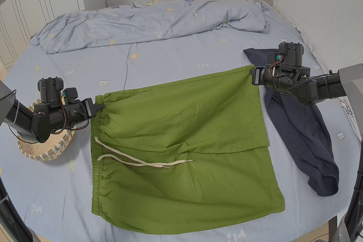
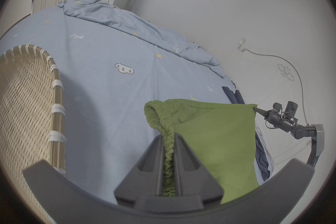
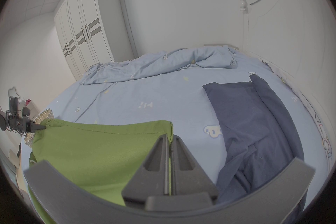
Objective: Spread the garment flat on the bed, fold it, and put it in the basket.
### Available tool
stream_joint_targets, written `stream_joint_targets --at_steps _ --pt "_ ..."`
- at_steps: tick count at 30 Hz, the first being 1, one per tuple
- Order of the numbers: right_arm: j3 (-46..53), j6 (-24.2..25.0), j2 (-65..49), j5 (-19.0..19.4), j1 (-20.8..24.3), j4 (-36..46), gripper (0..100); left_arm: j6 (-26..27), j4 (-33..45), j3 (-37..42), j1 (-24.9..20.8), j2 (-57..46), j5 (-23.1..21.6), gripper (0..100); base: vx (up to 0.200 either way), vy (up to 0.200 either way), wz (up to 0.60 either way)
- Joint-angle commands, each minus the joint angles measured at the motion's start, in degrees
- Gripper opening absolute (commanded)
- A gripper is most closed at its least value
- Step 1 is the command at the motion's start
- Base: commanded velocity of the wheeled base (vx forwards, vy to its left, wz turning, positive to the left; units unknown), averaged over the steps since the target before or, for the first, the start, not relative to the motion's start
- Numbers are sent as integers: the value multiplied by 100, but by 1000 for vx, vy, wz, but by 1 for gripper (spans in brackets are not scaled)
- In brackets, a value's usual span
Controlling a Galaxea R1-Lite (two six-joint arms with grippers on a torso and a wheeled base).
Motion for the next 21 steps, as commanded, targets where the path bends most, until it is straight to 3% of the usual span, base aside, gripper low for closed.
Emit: stream_joint_targets --at_steps 1,6,21 --pt "-339 -86 343 -3 40 31 0 25 -3 -83 67 104 8 0 0 0 0" --pt "-629 -103 510 -11 110 49 0 271 -3 -223 173 236 -1 0 0 0 0" --pt "-972 -103 730 -3 128 49 0 262 -3 -513 252 438 35 0 0 0 0"
